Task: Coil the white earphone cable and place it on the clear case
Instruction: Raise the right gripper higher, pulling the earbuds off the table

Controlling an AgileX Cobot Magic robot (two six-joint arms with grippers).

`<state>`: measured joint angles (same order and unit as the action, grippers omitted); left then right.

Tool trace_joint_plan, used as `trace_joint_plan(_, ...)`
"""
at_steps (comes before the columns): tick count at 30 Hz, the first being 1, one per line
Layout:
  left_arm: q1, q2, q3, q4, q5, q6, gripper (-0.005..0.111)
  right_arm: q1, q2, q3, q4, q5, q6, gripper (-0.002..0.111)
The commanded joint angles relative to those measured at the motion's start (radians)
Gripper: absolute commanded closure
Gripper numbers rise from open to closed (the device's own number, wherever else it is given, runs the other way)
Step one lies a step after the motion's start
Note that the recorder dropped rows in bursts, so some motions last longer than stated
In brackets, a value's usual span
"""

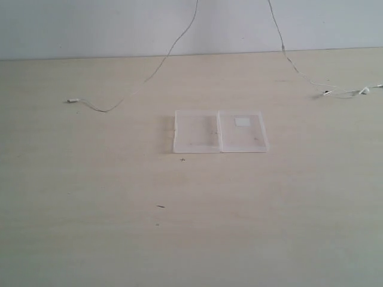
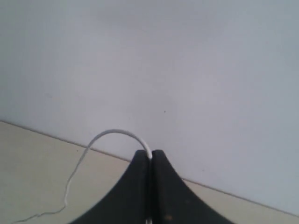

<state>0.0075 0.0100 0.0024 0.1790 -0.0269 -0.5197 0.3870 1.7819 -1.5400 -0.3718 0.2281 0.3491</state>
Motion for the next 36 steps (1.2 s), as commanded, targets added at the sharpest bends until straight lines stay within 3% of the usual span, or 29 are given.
trace_joint_plan(1, 0.002, -0.004, -0.002, 0.000, -0.006, -0.005, 0.107, -0.003, -0.154, 0.164, 0.001, -0.155, -0.040, 0.108)
trace_joint_plan(8, 0.002, -0.004, -0.002, 0.000, -0.006, -0.005, 0.107, -0.003, -0.293, 0.360, 0.001, -0.314, -0.032, 0.108)
trace_joint_plan(15, 0.002, -0.004, -0.002, 0.000, -0.006, -0.005, 0.107, -0.003, -0.353, 0.354, -0.002, -0.305, -0.032, 0.108)
trace_joint_plan(20, 0.002, -0.004, -0.002, 0.000, -0.006, -0.005, 0.107, -0.003, -0.374, 0.354, 0.129, -0.363, -0.030, 0.108)
trace_joint_plan(36, 0.002, -0.004, -0.002, 0.000, -0.006, -0.005, 0.107, -0.003, -0.479, 0.359, 0.126, -0.335, -0.094, 0.108)
